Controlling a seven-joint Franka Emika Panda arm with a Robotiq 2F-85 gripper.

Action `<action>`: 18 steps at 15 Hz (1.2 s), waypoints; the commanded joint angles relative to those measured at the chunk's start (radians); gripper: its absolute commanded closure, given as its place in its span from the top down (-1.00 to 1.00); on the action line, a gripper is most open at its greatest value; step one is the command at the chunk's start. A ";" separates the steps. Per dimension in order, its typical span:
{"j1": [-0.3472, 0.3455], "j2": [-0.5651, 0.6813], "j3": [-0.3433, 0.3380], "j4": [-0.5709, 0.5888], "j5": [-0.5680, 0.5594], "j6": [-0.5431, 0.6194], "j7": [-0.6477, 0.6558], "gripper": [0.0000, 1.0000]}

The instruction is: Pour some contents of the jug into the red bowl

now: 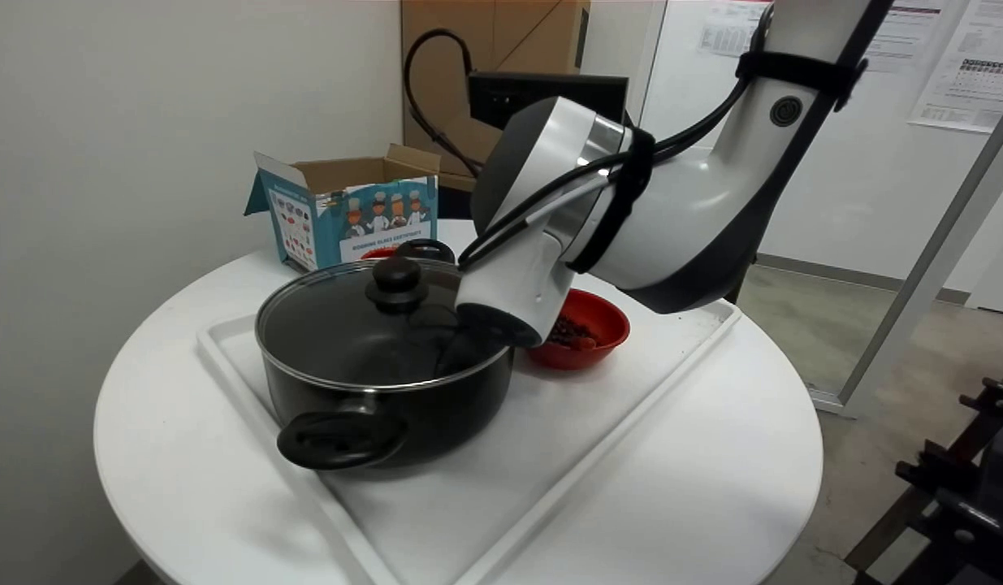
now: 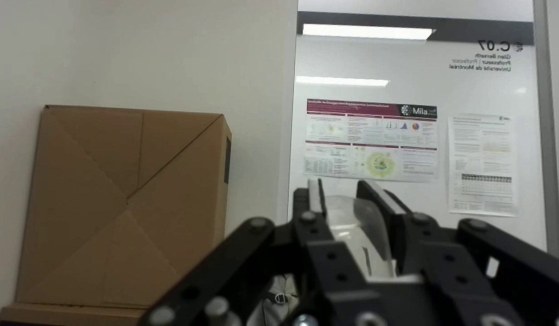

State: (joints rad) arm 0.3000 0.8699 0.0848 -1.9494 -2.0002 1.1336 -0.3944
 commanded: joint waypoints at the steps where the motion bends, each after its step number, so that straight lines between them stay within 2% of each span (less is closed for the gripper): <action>1: 0.013 0.012 -0.012 0.003 -0.022 -0.039 0.020 -0.87; 18: 0.015 0.022 -0.028 -0.004 -0.048 -0.085 0.037 -0.87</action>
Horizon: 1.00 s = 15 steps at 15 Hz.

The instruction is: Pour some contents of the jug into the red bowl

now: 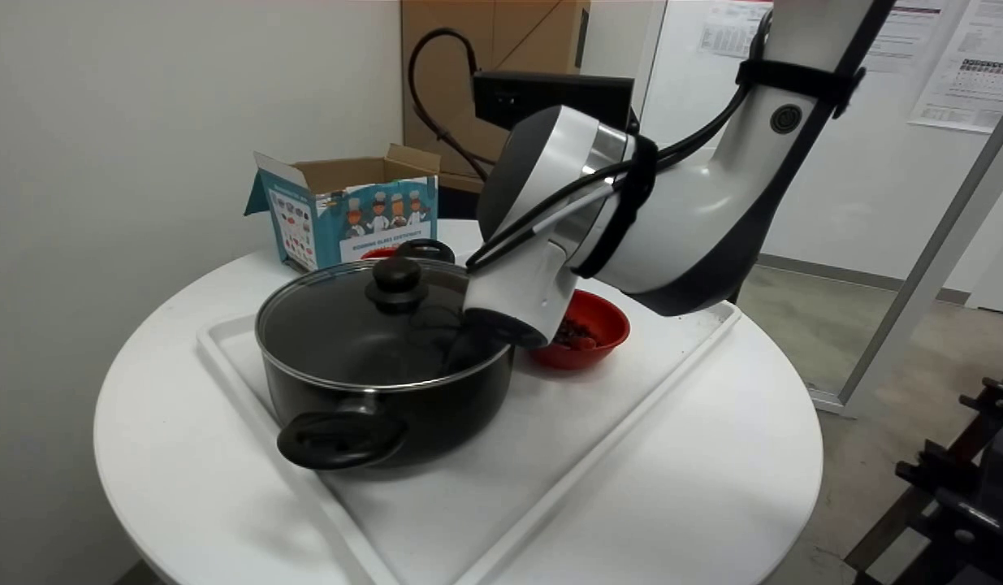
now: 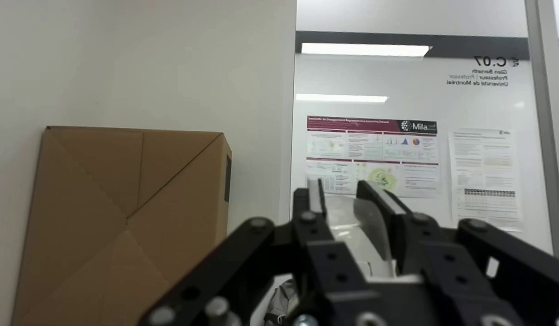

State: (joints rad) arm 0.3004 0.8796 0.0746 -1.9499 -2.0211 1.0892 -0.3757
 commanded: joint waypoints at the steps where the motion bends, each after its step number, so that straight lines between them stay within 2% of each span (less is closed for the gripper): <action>1: 0.015 0.015 -0.019 -0.004 -0.030 -0.046 0.019 -0.87; 15: 0.017 0.027 -0.024 -0.003 -0.057 -0.096 0.047 -0.87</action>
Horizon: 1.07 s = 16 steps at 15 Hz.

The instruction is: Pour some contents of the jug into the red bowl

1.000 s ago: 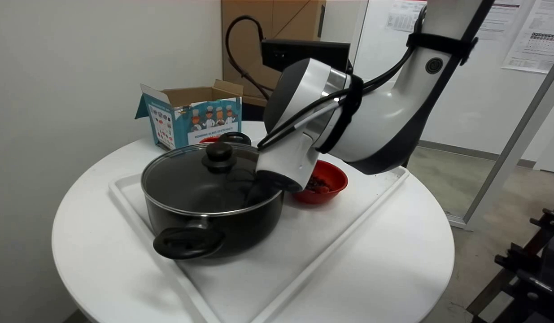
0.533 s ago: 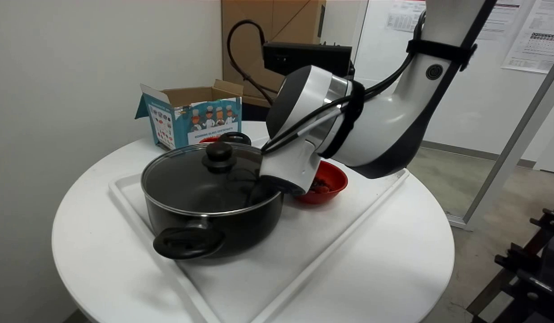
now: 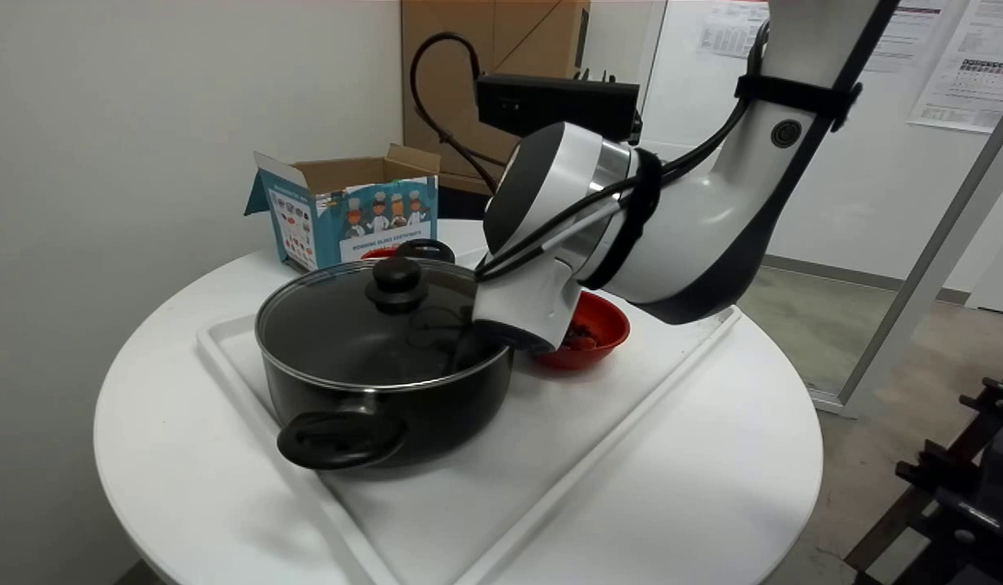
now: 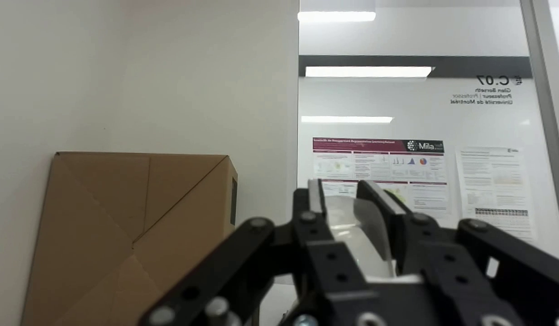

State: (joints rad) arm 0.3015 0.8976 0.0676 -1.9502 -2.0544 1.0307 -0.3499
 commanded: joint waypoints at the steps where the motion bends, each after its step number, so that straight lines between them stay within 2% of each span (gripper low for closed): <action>1: 0.016 0.009 -0.016 -0.003 -0.023 -0.039 0.024 -0.87; 10: -0.027 -0.006 0.023 0.022 0.086 0.010 -0.024 -0.87; 16: -0.069 -0.013 0.067 0.060 0.215 0.062 -0.005 -0.87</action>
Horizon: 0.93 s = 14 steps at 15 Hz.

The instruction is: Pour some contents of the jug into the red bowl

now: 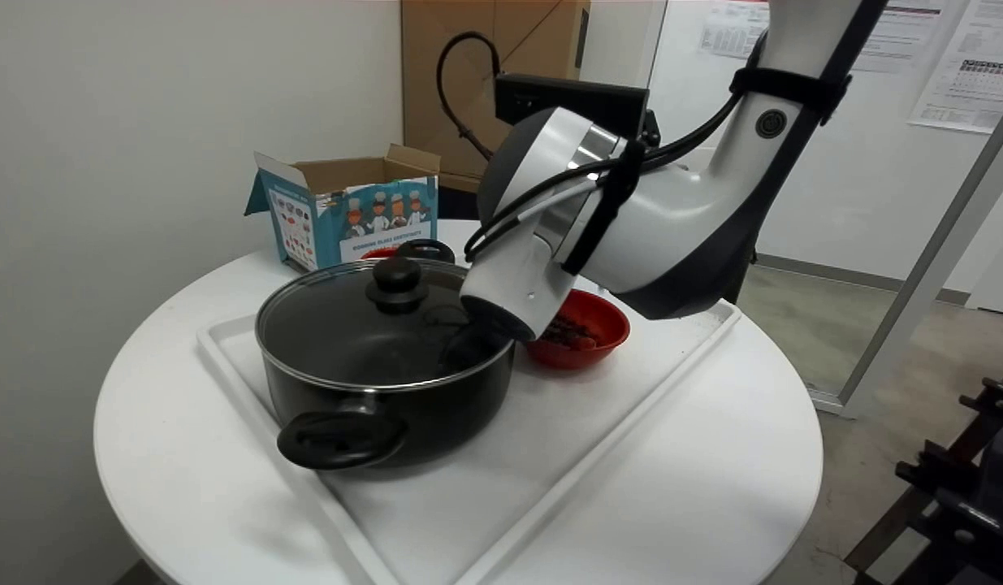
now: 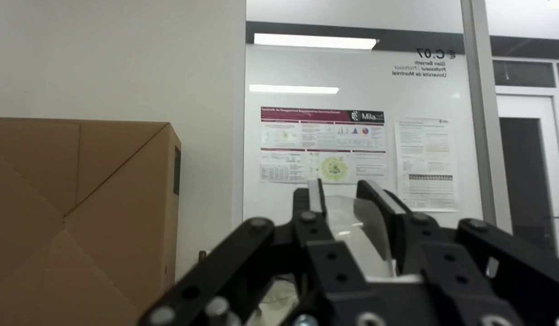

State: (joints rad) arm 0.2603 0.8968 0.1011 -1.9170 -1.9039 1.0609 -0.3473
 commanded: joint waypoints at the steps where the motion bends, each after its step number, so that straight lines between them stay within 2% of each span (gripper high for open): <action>1: -0.037 -0.014 0.043 0.035 0.091 0.046 -0.002 -0.87; 8: -0.093 -0.037 0.102 0.095 0.305 0.162 0.034 -0.87; 14: -0.134 -0.069 0.103 0.169 0.490 0.235 0.027 -0.87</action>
State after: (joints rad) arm 0.1571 0.8597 0.1931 -1.7796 -1.4983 1.2549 -0.3172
